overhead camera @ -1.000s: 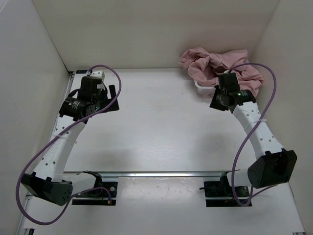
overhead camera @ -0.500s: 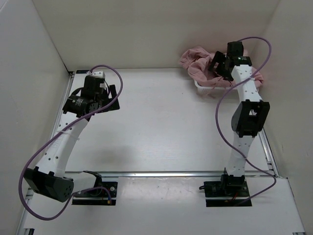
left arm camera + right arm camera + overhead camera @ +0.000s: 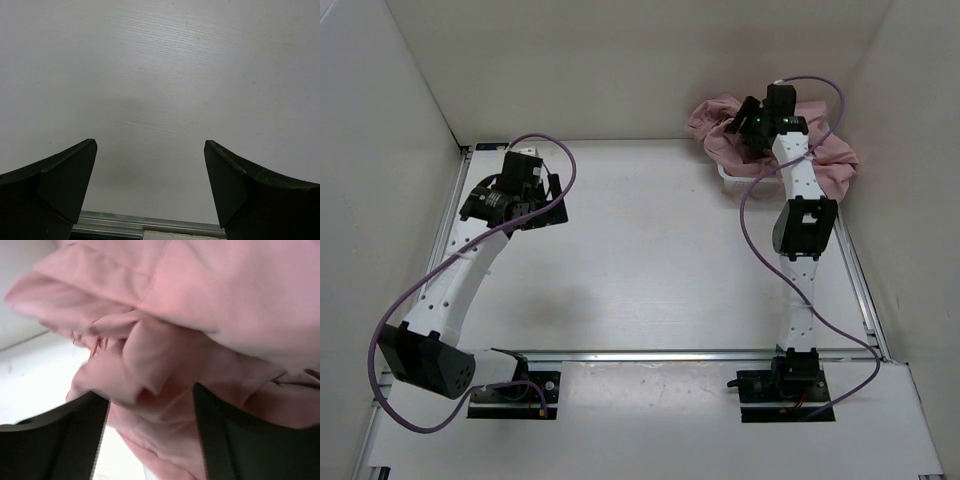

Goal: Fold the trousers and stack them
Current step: Grab the trousers from the pile, then move the trousers to the center of the board

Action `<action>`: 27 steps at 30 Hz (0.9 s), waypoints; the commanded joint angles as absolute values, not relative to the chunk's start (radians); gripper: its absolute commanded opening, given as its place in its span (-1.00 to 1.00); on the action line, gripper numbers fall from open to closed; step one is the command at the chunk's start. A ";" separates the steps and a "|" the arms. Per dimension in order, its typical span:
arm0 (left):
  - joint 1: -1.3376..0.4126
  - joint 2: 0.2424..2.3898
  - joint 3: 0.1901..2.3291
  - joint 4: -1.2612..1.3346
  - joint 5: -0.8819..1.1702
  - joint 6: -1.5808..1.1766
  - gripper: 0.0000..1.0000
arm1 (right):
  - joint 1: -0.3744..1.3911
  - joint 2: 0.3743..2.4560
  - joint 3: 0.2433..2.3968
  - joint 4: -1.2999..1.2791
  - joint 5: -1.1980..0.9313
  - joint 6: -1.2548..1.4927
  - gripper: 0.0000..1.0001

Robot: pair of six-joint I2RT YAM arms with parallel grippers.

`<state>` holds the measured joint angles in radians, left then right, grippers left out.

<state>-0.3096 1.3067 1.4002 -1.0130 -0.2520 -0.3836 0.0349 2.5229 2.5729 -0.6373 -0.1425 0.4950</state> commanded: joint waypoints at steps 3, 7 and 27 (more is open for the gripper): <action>-0.305 1.307 1.411 -1.023 -0.272 -0.399 1.00 | 0.032 2.550 2.619 -0.554 -0.137 0.545 -0.25; -0.305 1.319 1.420 -1.023 -0.262 -0.408 1.00 | 0.032 2.461 2.556 -0.554 -0.091 0.505 -0.92; -0.324 1.198 1.430 -1.009 -0.124 -0.503 1.00 | 0.202 1.784 2.577 -0.646 -0.330 0.373 -1.00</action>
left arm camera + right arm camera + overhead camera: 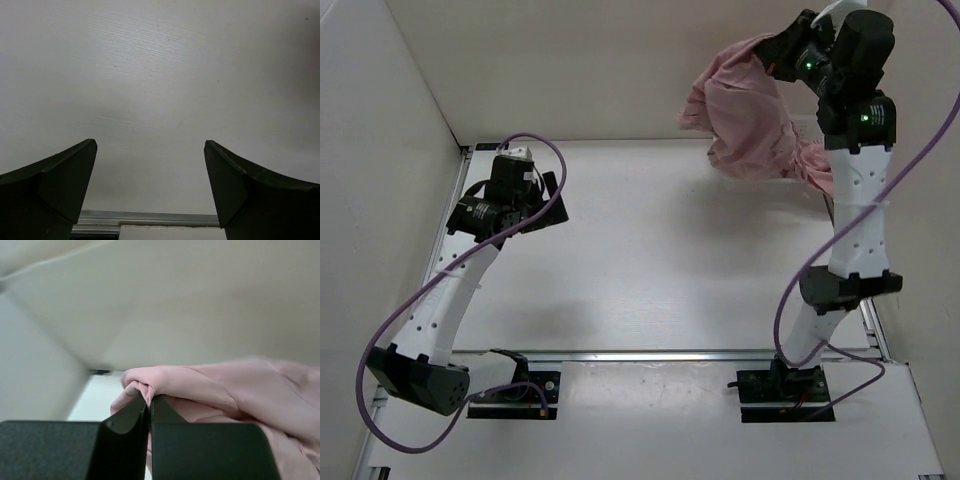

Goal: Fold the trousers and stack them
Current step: Move the trousers to the center of the board

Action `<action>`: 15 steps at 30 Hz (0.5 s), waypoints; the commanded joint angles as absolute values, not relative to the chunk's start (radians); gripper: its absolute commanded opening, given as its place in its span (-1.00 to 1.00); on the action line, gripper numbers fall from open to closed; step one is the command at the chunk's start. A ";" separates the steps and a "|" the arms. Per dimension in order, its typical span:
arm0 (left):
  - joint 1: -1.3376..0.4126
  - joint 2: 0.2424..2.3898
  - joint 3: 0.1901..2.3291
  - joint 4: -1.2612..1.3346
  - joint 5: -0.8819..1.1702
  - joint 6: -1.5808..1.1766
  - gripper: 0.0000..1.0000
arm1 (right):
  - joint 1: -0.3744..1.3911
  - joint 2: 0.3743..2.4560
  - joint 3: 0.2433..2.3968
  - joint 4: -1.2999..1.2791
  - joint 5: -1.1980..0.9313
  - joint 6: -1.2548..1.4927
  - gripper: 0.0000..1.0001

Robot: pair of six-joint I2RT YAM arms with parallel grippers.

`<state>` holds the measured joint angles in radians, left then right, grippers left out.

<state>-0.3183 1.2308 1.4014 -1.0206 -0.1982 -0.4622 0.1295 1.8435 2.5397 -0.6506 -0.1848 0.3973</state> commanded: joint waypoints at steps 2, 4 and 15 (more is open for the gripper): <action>-0.324 1.198 1.442 -1.009 -0.095 -0.535 1.00 | 0.328 1.749 2.586 -0.658 -0.330 0.342 -1.00; -0.324 1.210 1.451 -1.029 -0.110 -0.557 1.00 | 0.472 1.718 2.595 -0.702 -0.305 0.296 -1.00; -0.002 1.204 1.352 -1.163 -0.016 -0.476 1.00 | 0.571 1.480 1.602 -0.662 -0.045 0.380 -0.32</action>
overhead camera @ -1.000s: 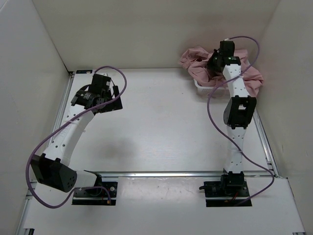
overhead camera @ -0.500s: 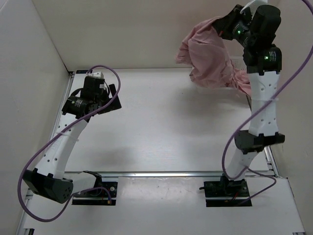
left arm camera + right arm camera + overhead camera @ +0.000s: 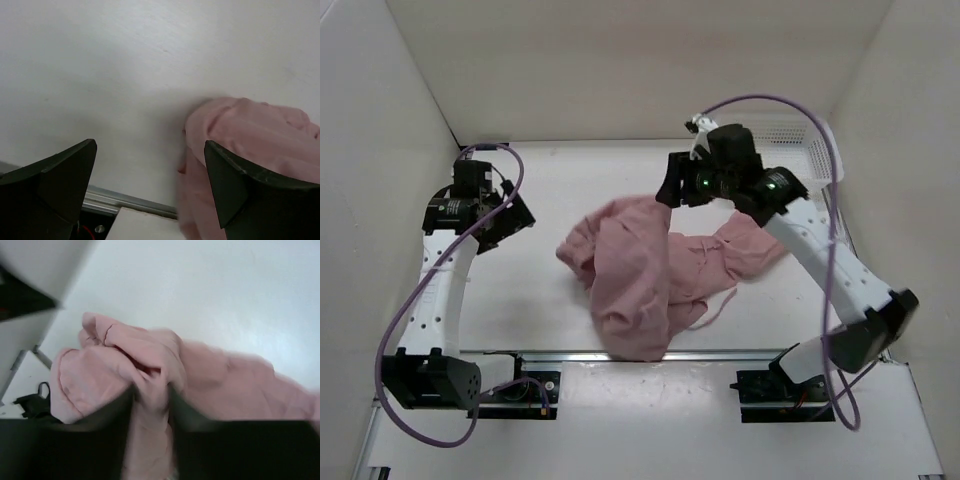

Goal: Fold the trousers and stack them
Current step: Move the trousers to the center of the board

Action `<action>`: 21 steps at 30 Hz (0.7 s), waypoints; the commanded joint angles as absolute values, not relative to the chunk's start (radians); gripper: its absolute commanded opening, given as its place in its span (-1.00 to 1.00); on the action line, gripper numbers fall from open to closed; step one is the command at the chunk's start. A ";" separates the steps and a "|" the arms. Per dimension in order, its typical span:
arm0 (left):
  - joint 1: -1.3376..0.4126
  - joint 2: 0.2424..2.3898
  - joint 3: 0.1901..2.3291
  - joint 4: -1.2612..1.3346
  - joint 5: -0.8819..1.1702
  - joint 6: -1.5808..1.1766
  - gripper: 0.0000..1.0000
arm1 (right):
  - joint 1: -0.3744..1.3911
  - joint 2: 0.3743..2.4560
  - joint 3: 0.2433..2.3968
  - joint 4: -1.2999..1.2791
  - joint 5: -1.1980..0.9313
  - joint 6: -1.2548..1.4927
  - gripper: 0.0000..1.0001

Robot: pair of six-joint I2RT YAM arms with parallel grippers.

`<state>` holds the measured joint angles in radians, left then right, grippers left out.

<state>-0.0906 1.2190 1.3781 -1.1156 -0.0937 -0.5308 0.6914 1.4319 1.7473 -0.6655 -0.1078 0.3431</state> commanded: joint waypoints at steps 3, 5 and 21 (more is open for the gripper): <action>-0.002 1.204 1.332 -1.140 0.021 -0.440 1.00 | 0.569 1.400 1.511 -0.672 -0.078 0.393 0.94; -0.002 1.183 1.312 -1.118 0.043 -0.431 1.00 | 0.578 1.346 1.497 -0.672 0.006 0.393 1.00; -0.126 1.480 1.123 -0.815 0.181 -0.485 1.00 | 1.064 1.385 1.312 -0.766 0.135 0.600 1.00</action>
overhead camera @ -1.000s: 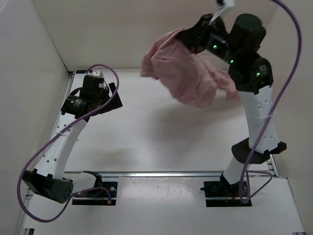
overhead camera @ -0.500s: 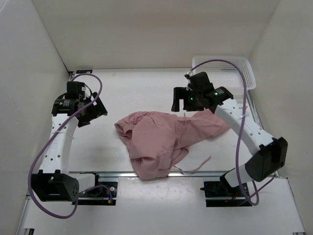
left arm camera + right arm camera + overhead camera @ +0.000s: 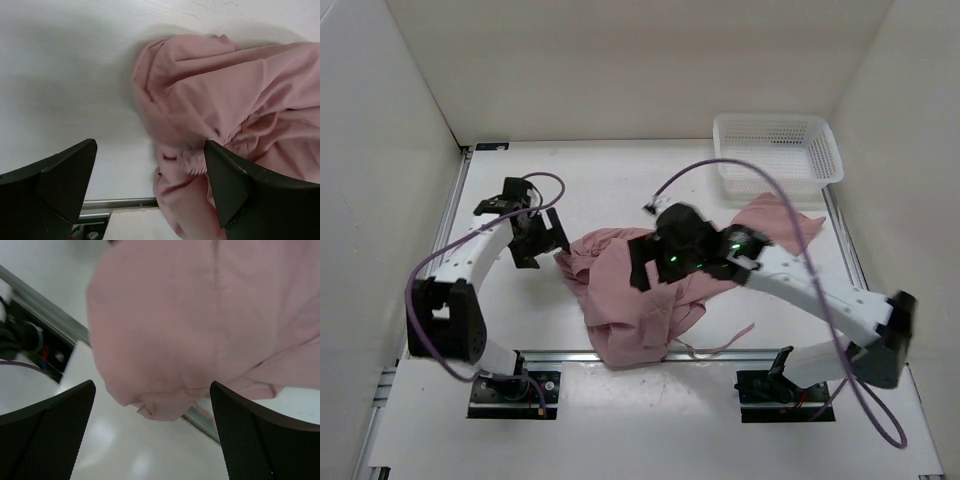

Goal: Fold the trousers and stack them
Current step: Move the trousers to the center of the board, then flatten the trousers out

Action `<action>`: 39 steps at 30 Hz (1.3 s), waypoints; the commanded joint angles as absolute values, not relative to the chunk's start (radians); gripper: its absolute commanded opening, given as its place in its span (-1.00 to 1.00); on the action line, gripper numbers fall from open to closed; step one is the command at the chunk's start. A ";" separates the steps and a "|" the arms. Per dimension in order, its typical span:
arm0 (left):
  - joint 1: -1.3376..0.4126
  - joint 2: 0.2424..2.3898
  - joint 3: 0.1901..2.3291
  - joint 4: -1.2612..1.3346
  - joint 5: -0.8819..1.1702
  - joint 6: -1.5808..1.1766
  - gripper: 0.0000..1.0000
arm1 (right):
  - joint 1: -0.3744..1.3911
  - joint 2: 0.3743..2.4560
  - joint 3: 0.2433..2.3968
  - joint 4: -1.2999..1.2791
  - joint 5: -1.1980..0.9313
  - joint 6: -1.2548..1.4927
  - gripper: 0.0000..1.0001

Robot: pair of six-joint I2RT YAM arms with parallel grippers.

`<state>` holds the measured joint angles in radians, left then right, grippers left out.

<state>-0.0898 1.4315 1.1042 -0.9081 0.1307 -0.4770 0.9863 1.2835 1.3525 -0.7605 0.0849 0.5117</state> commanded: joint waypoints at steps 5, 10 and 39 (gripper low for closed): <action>-0.169 1.618 1.178 -0.784 0.179 -0.494 -0.05 | 1.103 1.526 1.241 -0.663 0.153 0.634 1.00; -0.132 1.635 1.253 -0.827 0.169 -0.494 -0.79 | 1.079 1.696 1.259 -0.635 0.253 0.634 -0.37; 0.000 0.980 1.545 -0.936 0.586 -0.463 -0.79 | 0.226 1.266 1.285 -0.669 0.042 0.501 0.65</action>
<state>0.0521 0.9443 1.6466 -0.9897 0.4561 -0.4522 0.3565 1.2800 1.4311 -0.6437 0.2203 0.3904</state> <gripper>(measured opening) 0.132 0.813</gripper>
